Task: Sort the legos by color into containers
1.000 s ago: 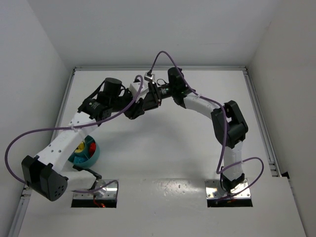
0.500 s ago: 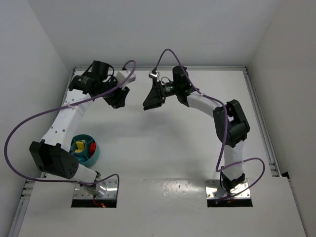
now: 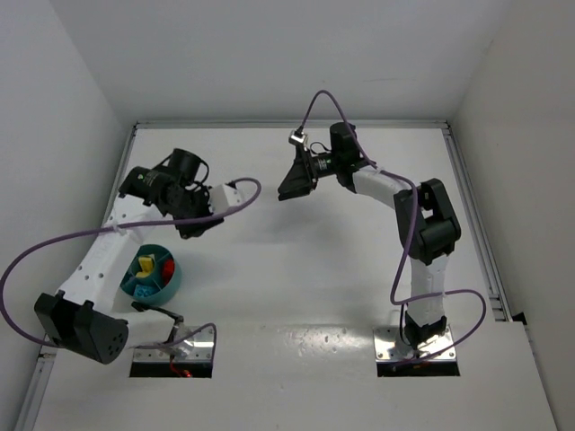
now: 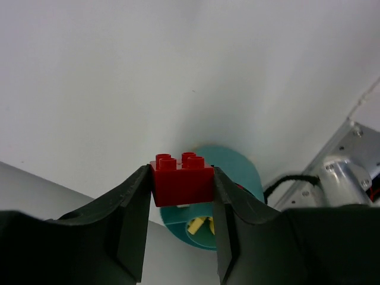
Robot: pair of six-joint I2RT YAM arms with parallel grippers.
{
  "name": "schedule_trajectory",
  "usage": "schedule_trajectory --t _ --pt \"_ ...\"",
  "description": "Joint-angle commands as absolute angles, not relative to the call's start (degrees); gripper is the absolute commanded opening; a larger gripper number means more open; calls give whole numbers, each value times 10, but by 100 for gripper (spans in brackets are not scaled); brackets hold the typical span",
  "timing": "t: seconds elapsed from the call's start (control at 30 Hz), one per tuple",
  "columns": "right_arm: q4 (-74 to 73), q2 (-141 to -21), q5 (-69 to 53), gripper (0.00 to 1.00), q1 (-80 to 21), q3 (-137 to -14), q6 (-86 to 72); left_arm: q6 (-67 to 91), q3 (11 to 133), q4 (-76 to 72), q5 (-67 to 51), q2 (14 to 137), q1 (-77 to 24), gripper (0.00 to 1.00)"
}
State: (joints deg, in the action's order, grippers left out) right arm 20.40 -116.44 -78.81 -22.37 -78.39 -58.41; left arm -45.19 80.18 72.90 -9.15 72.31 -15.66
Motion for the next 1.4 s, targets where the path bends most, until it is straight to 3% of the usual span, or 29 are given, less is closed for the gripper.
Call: schedule_trajectory --t 0.0,0.7,1.37 --pt "207 -1138 -809 82 -223 -777 -545 -476 748 749 -36 695 -178 4" --pt "201 -1155 -820 83 -223 -771 -534 -542 594 749 68 529 -130 0" --pt "212 -1165 -825 84 -229 -777 -534 -603 513 749 85 483 -100 0"
